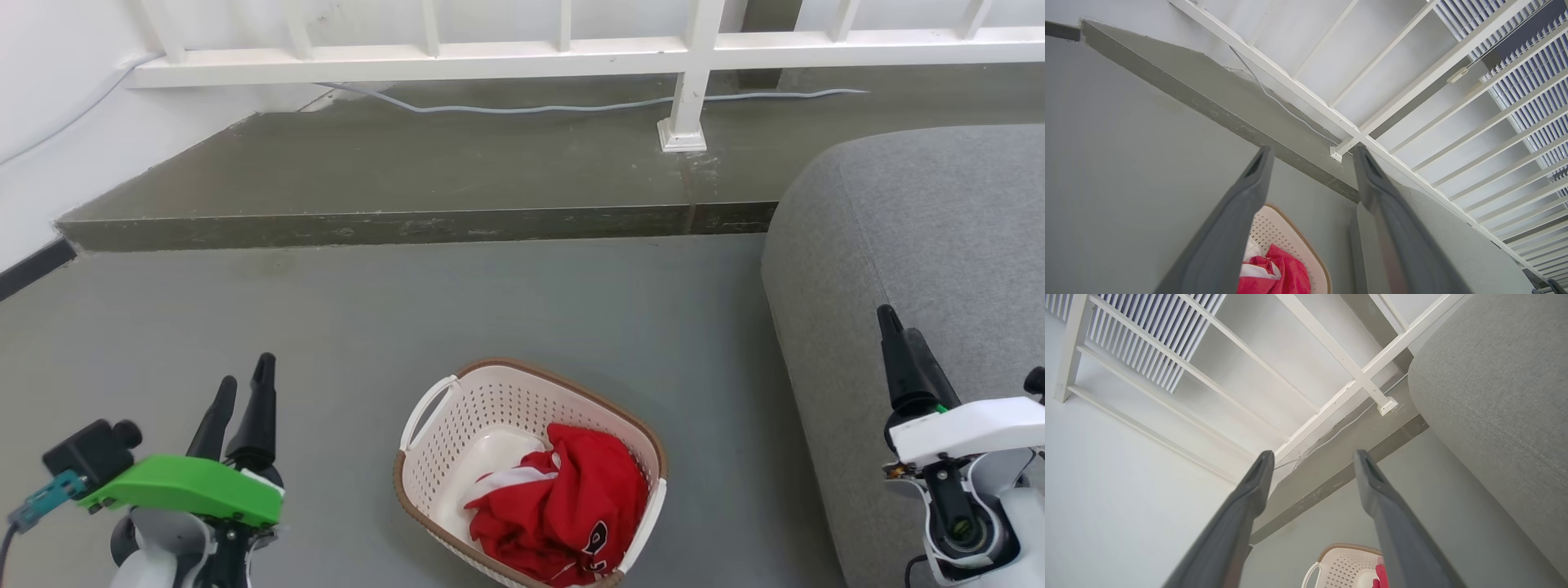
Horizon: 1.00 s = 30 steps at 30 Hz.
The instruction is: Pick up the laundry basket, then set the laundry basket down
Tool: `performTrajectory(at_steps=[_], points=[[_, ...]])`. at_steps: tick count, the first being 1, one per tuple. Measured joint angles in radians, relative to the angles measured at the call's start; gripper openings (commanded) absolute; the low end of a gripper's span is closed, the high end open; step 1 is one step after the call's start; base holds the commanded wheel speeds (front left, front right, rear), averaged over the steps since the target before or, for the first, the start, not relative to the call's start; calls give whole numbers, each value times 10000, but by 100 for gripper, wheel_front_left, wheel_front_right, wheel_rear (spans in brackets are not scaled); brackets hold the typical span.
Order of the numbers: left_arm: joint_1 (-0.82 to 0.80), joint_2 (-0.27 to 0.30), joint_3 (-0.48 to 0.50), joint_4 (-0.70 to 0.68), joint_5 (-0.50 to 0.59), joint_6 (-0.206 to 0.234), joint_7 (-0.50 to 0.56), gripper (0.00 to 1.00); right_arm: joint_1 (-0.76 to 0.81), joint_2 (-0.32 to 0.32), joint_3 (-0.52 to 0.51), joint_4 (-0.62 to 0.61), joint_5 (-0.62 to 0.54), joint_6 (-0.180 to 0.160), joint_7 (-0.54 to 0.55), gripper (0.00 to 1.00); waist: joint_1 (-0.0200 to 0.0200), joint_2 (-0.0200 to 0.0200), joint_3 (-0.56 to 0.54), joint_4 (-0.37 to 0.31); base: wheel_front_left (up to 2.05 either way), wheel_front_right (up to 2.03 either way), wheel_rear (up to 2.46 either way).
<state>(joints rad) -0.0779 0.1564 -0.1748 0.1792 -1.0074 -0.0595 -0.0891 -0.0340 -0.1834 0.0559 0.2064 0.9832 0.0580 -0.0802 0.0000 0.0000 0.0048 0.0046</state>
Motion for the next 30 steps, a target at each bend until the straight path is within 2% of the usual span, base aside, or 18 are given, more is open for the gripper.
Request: performTrajectory(at_steps=[10, 19, 30], points=[[-41, 174, -629, -58, 1626, 437, -313, 100, 1, -163, 608, -15, -1670, -430, -343, 100, 0, 0, -1, -3, 0, 0, 0], [-40, 169, -918, -2, 2608, 861, -545, 100, 6, -307, 1091, 36, -3047, -690, -660, 100, 0, 0, -14, -17, 0, 0, 0], [-39, 171, -1244, 25, 4008, 1145, -894, 100, 8, -374, 1496, 144, -4472, -968, -974, 100, 0, 0, -26, -8, 0, 0, 0]])
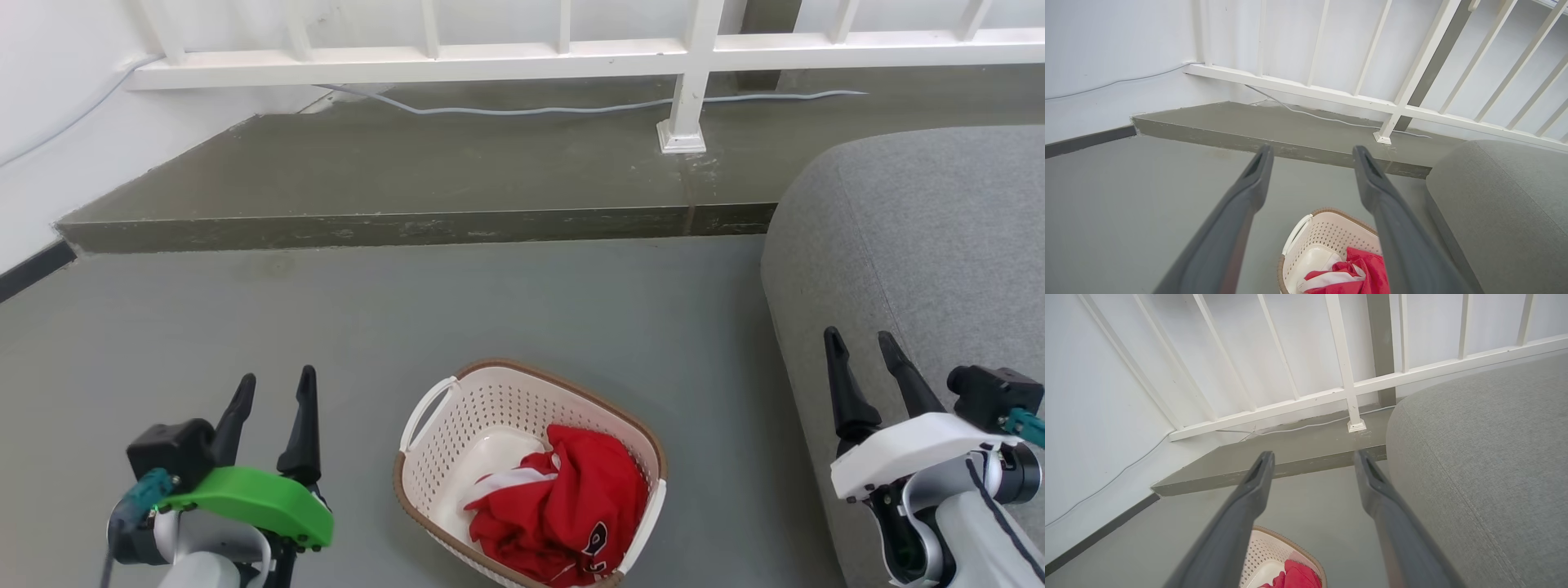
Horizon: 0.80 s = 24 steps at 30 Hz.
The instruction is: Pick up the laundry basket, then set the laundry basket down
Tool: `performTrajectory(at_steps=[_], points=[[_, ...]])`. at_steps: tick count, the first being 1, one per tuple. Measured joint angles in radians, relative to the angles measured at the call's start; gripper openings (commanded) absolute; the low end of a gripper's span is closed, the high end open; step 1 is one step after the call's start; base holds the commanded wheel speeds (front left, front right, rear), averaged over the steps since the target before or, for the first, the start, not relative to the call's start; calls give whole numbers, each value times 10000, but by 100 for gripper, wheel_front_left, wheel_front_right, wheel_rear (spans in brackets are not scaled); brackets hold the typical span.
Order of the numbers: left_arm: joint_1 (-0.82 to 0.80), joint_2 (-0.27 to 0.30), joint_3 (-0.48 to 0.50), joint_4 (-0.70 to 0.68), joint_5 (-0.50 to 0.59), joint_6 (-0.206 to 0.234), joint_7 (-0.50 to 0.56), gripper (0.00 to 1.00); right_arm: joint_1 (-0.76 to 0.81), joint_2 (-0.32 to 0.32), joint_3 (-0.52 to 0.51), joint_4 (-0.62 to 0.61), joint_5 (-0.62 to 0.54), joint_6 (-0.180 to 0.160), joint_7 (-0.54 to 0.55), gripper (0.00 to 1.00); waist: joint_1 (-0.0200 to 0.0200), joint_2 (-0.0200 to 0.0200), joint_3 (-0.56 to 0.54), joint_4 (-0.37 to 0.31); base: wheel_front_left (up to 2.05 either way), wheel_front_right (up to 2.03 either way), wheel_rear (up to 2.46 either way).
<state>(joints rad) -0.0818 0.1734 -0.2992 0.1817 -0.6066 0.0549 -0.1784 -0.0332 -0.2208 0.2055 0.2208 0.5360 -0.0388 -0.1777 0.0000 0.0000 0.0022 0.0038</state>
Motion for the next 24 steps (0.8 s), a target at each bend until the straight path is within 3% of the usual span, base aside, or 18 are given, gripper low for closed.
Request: performTrajectory(at_steps=[16, 24], points=[[-3, 31, -569, -2, 1971, 420, -330, 100, -1, -59, 362, 127, -1835, -337, -604, 100, 0, 0, -2, -15, 0, 0, 0], [-3, -17, -591, 63, 2140, 510, -272, 100, -1, -75, 445, 174, -2232, -426, -696, 100, 0, 0, 15, -21, 0, 0, 0]])
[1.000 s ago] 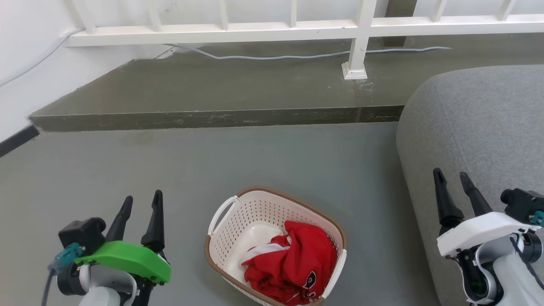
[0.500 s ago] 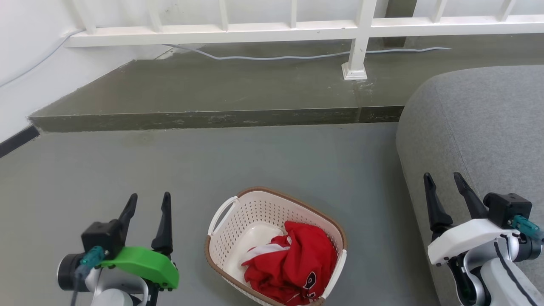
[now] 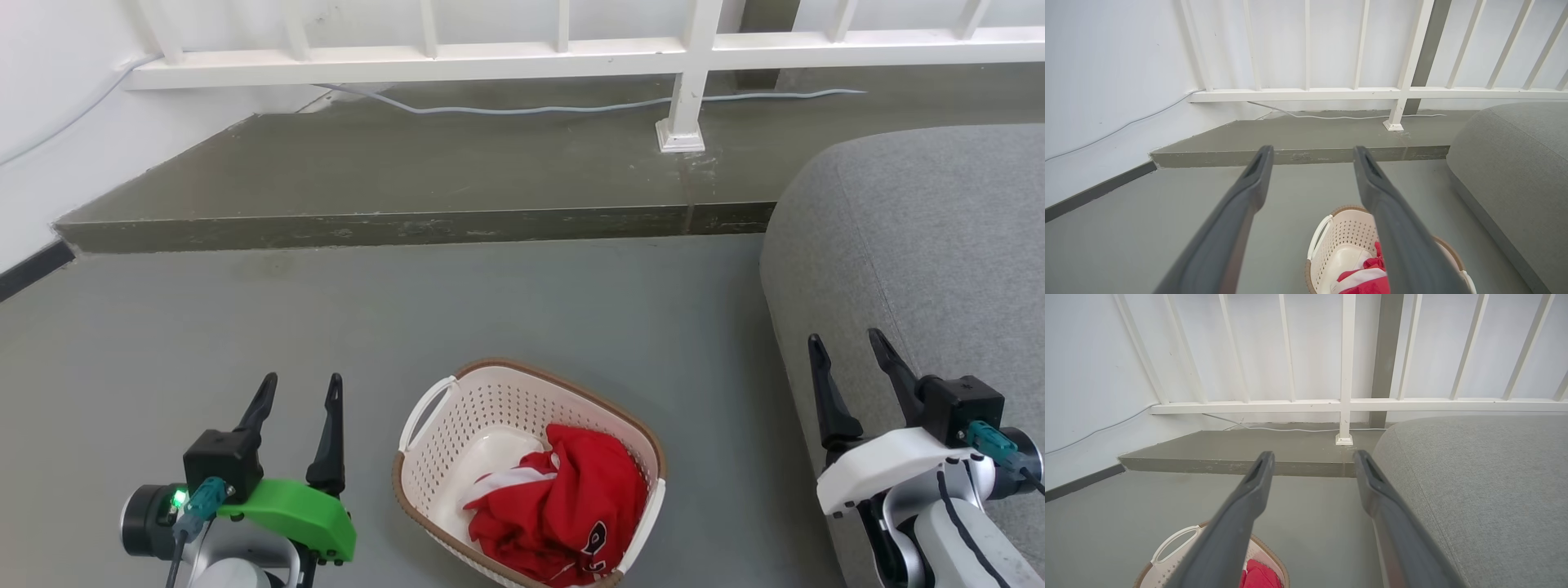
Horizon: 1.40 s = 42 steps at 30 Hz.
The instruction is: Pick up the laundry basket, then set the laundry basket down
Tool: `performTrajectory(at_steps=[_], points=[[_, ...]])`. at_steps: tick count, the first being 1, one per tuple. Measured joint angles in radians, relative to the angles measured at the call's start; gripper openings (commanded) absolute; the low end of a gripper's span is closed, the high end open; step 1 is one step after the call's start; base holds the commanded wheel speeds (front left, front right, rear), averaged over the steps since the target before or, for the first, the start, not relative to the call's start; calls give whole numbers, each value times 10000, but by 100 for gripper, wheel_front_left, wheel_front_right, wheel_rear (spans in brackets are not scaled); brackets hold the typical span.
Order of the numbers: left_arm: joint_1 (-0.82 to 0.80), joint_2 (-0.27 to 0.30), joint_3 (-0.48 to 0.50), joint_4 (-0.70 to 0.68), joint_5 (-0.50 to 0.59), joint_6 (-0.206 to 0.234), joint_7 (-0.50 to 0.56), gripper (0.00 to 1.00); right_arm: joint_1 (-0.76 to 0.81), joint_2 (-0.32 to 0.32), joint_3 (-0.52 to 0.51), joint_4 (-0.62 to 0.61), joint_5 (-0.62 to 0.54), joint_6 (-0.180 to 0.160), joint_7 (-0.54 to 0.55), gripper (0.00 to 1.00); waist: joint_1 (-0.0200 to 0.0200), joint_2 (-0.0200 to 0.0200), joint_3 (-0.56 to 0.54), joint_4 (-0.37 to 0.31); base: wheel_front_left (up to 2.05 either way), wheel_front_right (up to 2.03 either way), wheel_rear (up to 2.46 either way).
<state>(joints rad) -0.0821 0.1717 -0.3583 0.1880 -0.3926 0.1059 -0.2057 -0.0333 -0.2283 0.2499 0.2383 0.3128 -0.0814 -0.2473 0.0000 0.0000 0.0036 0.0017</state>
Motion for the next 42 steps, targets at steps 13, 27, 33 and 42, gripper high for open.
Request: performTrajectory(at_steps=[13, 27, 33, 42], points=[[-1, -73, 65, 98, -117, 2, 201, 100, -1, -2, -15, 77, -65, 4, 0, 100, 0, 0, 49, -16, 0, 0, 0], [-57, -63, 67, -84, 13, 12, 290, 100, -84, 2, -94, -69, -77, 15, 0, 100, 0, 0, 426, -9, 0, 0, 0], [-378, -17, 59, -383, 151, 13, 391, 100, -283, 4, -192, -341, -77, 12, -2, 100, 0, 0, 964, -39, 0, 0, 0], [-788, 17, 54, -608, 324, 13, 570, 100, -777, 69, -378, -706, -98, 2, -2, 100, 0, 0, 2087, -123, 0, 0, 0]])
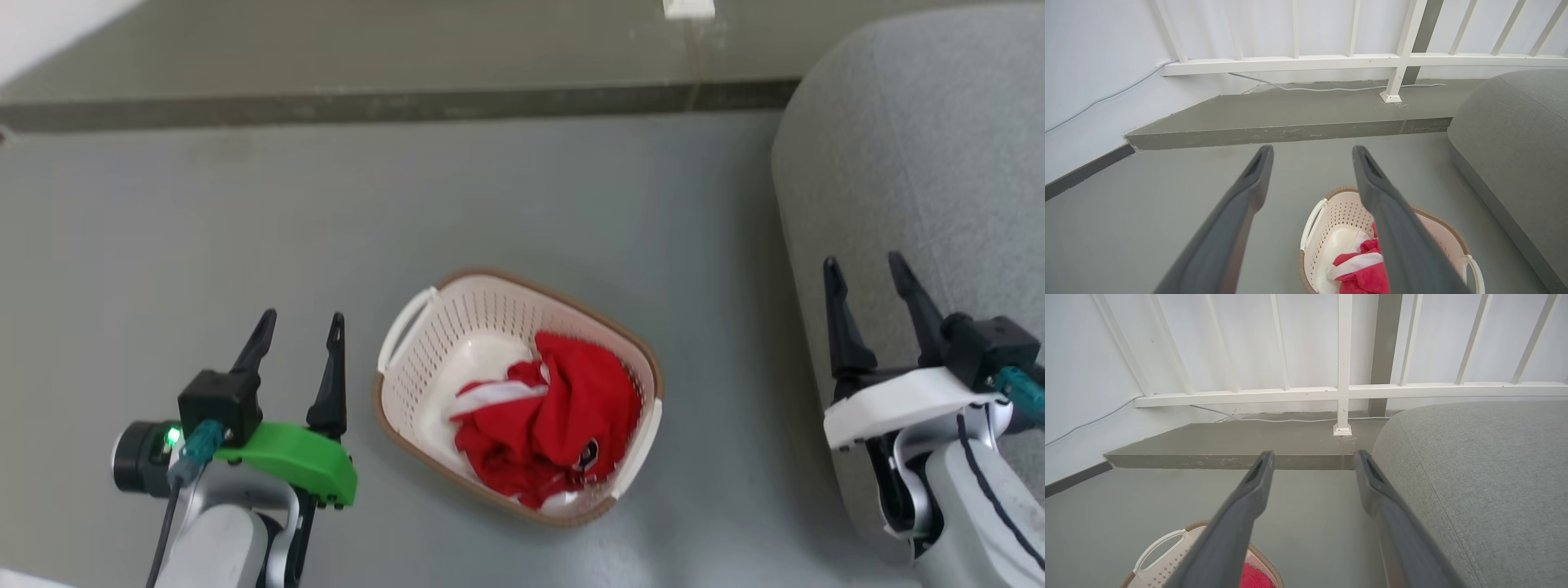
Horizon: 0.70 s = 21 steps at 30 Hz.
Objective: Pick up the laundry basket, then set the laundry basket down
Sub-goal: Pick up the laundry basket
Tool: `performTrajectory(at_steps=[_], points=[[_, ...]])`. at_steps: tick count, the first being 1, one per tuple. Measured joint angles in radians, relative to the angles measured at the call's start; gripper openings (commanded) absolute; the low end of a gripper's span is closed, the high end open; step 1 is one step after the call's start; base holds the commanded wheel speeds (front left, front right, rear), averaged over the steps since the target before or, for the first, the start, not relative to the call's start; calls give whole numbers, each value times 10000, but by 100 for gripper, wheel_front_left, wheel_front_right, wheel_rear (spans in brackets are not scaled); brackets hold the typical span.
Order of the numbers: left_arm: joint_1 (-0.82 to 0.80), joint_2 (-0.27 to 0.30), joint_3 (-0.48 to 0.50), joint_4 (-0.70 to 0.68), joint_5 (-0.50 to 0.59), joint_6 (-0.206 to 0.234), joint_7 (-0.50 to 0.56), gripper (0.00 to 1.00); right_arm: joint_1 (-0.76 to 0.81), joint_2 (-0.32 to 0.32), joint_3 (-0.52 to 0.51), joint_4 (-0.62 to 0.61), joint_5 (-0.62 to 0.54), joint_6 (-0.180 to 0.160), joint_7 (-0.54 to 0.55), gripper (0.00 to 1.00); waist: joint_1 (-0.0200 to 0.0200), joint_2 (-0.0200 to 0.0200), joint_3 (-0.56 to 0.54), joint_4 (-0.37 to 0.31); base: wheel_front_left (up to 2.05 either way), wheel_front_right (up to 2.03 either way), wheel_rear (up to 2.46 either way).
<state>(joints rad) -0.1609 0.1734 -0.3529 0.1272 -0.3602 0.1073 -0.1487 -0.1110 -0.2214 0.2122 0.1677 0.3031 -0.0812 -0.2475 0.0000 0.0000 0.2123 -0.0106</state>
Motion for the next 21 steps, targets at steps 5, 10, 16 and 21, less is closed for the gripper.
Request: performTrajectory(at_steps=[5, 10, 16, 21], points=[[-422, 63, -67, -10, 44, -17, 265, 100, -324, 33, -84, -219, -21, -4, -46, 100, 0, 0, 818, -95, 0, 0, 0], [-938, 213, -123, 146, 58, -186, 529, 100, -561, 119, -90, -426, -67, -10, -61, 100, 0, 0, 1515, -210, 0, 0, 0], [-1592, 382, -199, 746, 12, -527, 1179, 100, -992, 272, 19, -713, -153, 0, -71, 100, 0, 0, 2357, -414, 0, 0, 0], [-2362, 428, -261, 1321, -134, -899, 1787, 100, -1339, 376, 153, -901, -222, 4, -71, 100, 1, 0, 3051, -642, 0, 0, 0]])
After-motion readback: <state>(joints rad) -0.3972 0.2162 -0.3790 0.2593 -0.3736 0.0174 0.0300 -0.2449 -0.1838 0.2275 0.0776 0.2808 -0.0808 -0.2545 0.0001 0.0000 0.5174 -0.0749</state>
